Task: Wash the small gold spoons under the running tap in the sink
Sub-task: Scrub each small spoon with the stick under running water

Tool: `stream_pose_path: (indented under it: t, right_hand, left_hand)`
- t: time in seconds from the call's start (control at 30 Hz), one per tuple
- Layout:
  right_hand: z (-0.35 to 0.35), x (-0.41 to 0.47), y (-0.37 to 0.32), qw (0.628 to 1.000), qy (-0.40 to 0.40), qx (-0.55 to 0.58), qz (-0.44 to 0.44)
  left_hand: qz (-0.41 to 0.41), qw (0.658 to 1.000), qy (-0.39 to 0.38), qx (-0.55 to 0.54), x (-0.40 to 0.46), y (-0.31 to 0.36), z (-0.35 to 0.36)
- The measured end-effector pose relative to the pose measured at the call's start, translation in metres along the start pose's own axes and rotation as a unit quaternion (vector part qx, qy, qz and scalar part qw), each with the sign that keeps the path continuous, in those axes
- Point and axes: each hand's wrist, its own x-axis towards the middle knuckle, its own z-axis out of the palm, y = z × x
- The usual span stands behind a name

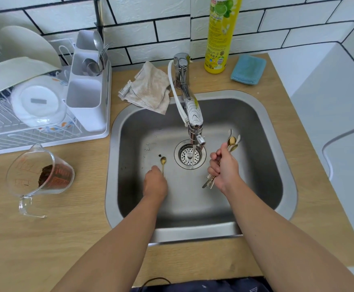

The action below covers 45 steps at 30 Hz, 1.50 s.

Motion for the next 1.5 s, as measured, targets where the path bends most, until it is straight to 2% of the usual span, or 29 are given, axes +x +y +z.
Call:
stream_pose_path:
  t: [0.13, 0.2, 0.27, 0.33, 0.5, 0.73, 1.2, 1.3, 1.4, 1.5]
  right_hand:
    - [0.000, 0.000, 0.001, 1.000, -0.004, -0.005, 0.005]
    - [0.000, 0.001, 0.000, 1.000, -0.003, -0.007, 0.006]
    - [0.000, 0.001, 0.000, 1.000, 0.004, -0.017, 0.005]
    - [0.000, 0.002, 0.001, 0.999, 0.010, -0.031, 0.002]
    - [0.001, 0.002, 0.002, 0.998, 0.011, -0.056, -0.003]
    - [0.000, 0.003, 0.003, 0.998, 0.018, -0.062, -0.012]
    - [-0.003, 0.006, 0.007, 0.989, 0.030, -0.144, -0.024]
    - [-0.006, 0.008, 0.011, 0.978, 0.031, -0.206, -0.015]
    - [-0.006, 0.006, 0.016, 0.968, -0.017, -0.250, 0.005]
    - [-0.004, 0.005, 0.020, 0.958, -0.053, -0.283, 0.008]
  left_hand:
    - [0.051, 0.998, -0.018, -0.010, -0.003, -0.001, 0.001]
    - [0.044, 0.989, -0.057, -0.131, -0.006, 0.000, 0.004]
    - [0.014, 0.961, -0.106, -0.255, -0.011, 0.003, 0.009]
    - [0.012, 0.949, -0.129, -0.287, -0.013, 0.006, 0.011]
    - [0.025, 0.940, -0.154, -0.302, -0.017, 0.009, 0.008]
    - [0.032, 0.941, -0.160, -0.296, -0.018, 0.010, 0.006]
    - [0.052, 0.949, -0.173, -0.259, -0.020, 0.015, 0.003]
    - [0.031, 0.914, -0.202, -0.350, -0.021, 0.018, 0.000]
    - [0.012, 0.870, -0.242, -0.429, -0.023, 0.021, -0.005]
    - [0.003, 0.859, -0.262, -0.441, -0.025, 0.023, -0.007]
